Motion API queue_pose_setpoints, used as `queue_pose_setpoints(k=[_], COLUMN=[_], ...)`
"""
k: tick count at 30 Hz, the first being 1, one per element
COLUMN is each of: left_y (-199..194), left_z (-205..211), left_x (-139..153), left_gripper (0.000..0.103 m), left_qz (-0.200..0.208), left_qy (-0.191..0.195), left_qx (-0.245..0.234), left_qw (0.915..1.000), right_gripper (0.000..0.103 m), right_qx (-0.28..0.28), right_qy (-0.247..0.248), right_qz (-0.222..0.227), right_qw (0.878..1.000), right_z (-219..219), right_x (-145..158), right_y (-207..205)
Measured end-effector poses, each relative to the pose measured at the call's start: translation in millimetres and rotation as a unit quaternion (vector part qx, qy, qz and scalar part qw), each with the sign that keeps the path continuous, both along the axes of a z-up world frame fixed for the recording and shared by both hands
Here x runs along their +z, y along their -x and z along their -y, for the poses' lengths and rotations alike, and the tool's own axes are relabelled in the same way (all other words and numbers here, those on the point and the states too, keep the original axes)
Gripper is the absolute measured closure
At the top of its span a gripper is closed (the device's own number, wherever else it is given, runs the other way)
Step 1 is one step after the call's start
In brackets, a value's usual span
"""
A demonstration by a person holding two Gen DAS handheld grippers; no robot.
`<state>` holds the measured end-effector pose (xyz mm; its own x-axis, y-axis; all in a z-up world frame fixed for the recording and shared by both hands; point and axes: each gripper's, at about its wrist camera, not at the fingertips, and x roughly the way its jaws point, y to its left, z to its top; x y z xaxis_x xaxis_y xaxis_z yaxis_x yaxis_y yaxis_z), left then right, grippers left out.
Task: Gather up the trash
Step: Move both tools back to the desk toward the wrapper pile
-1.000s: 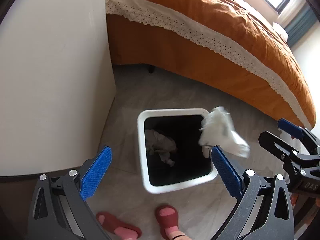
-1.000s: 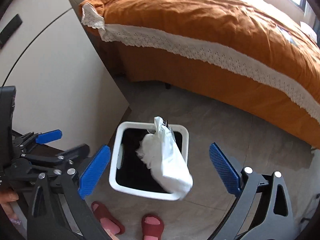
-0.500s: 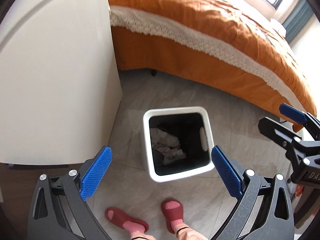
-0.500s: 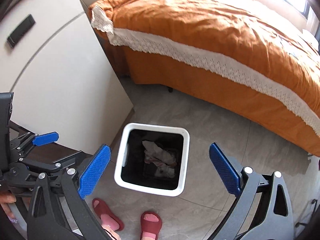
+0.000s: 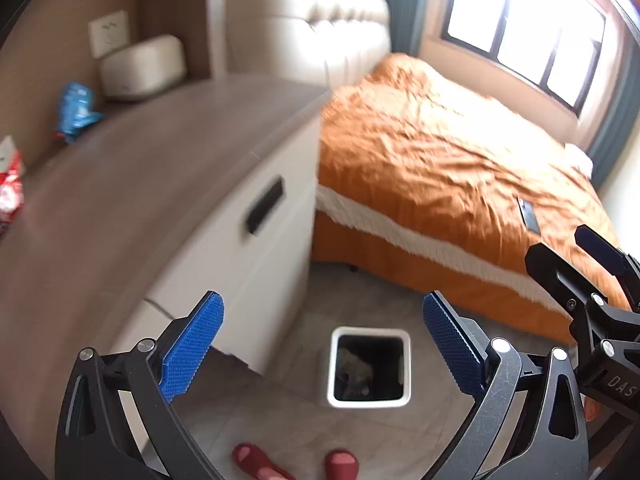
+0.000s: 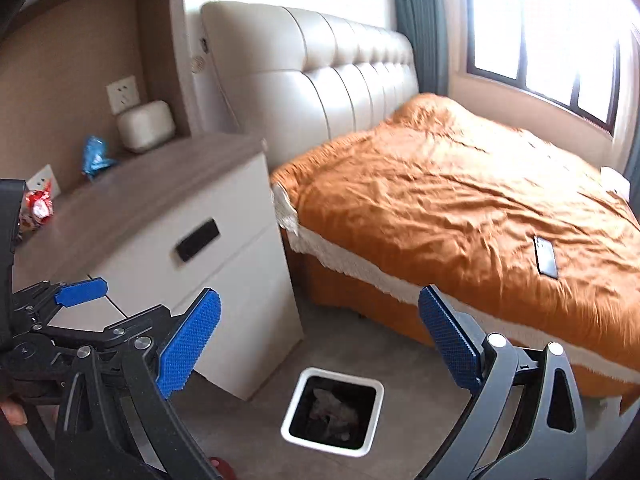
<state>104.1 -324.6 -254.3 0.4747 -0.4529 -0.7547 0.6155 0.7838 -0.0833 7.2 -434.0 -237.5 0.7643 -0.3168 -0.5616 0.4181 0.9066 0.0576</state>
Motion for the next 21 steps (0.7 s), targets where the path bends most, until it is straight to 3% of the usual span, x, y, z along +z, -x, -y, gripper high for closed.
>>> queue_pose_setpoints(k=[5,11,21], left_y=[-5,-15,-54], left_z=[-46,-105,-199], left_x=[58,107,139], left_gripper=[0.005,0.005,0.005], left_qz=[0.067,0.112,0.16], left_qy=[-0.001,0.012,-0.004], left_qx=[0.07,0.141,0.239], left_qw=[0.9953,0.9836,0.9577], right_gripper=[0.004,0.004,0.004], right_qx=[0.082,0.164,0.254], right_qy=[0.024,0.024,0.028], right_qz=[0.052,0.1,0.117], right_qw=[0.995,0.981,0.96], right_z=[-34,-86,-172], right_x=[49,92,131], right_y=[-24,-55,-127])
